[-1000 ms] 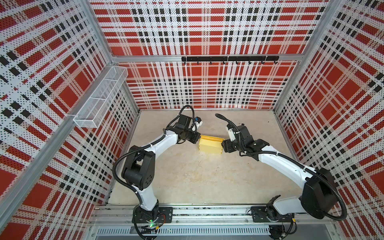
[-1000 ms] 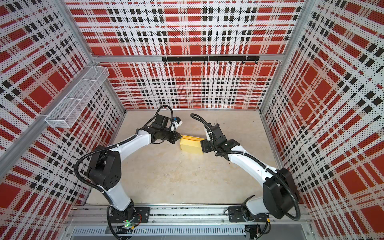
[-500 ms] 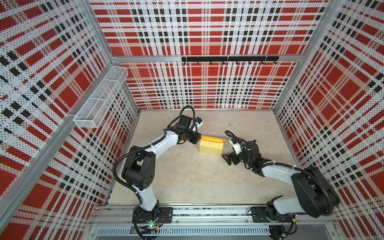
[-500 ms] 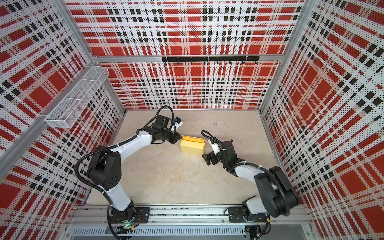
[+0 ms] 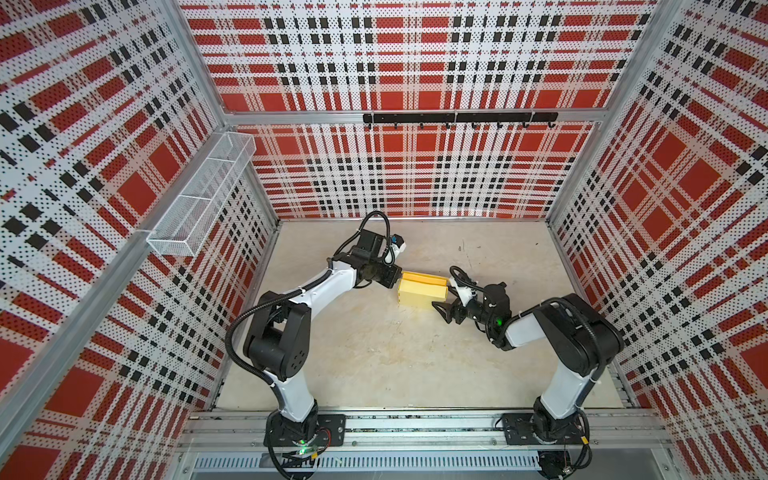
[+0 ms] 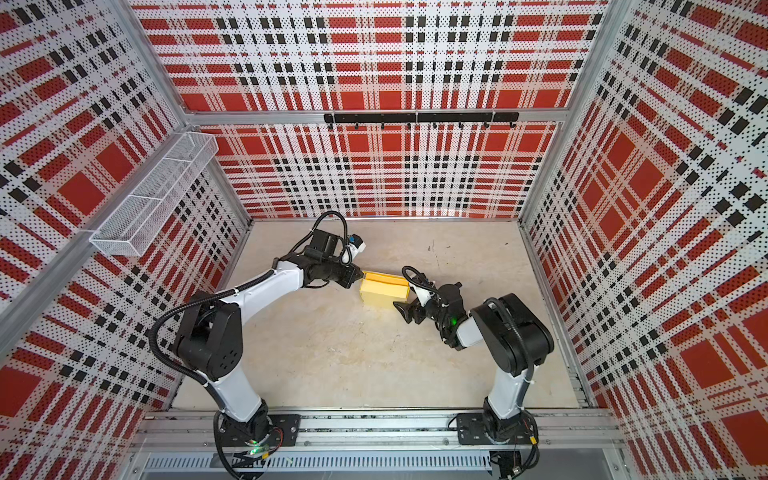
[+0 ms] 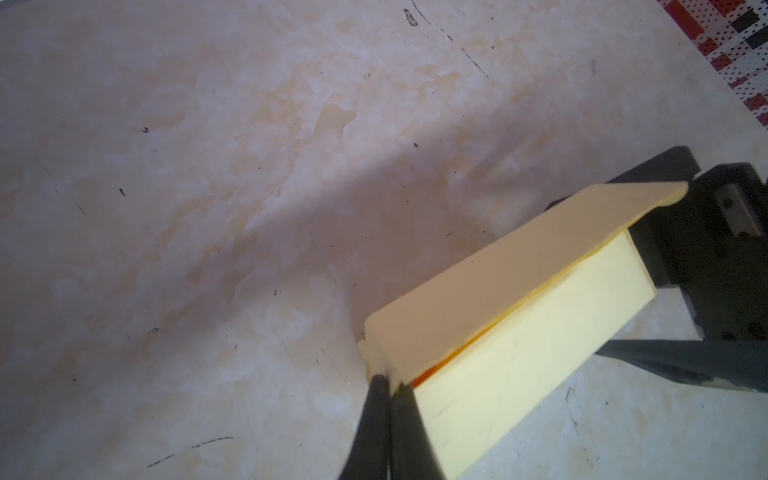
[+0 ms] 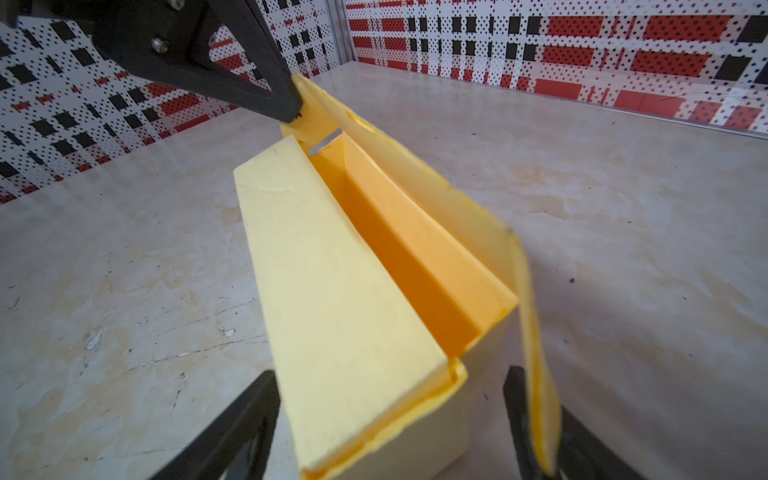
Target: Fold the paper box
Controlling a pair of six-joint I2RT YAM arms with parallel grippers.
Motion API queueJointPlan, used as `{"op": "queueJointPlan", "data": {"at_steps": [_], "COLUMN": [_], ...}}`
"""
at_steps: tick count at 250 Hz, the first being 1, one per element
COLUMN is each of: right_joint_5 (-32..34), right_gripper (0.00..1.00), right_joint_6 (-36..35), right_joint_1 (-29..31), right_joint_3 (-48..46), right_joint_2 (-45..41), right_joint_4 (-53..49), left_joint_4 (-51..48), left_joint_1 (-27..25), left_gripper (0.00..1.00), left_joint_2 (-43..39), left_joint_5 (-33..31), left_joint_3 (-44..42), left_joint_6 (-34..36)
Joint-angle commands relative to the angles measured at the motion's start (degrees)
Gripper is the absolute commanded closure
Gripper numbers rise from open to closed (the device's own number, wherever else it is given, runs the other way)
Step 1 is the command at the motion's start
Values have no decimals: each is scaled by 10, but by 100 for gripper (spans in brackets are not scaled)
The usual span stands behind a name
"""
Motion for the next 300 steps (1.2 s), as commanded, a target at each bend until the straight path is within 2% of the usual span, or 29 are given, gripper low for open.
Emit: {"op": "queueJointPlan", "data": {"at_steps": [1, 61, 128, 209, 300], "right_joint_5": [-39, -49, -43, -26, -29], "right_gripper": [21, 38, 49, 53, 48], "right_joint_6": [19, 28, 19, 2, -10], "right_joint_1": [1, 1, 1, 4, 10], "right_joint_3": [-11, -9, -4, -10, -5], "right_joint_2": [28, 55, 75, 82, 81], "right_joint_4": [146, 187, 193, 194, 174], "left_joint_4": [-35, -37, -47, -44, -34], "left_joint_1": [-5, -5, -8, -8, -8], "left_gripper": [100, 100, 100, 100, 100], "left_joint_2": [-2, -2, -14, -36, -37], "left_joint_5": [-5, -4, 8, 43, 63], "left_joint_3": [-2, 0, 8, 4, 0], "left_joint_6": [-3, -3, -13, -69, -104]}}
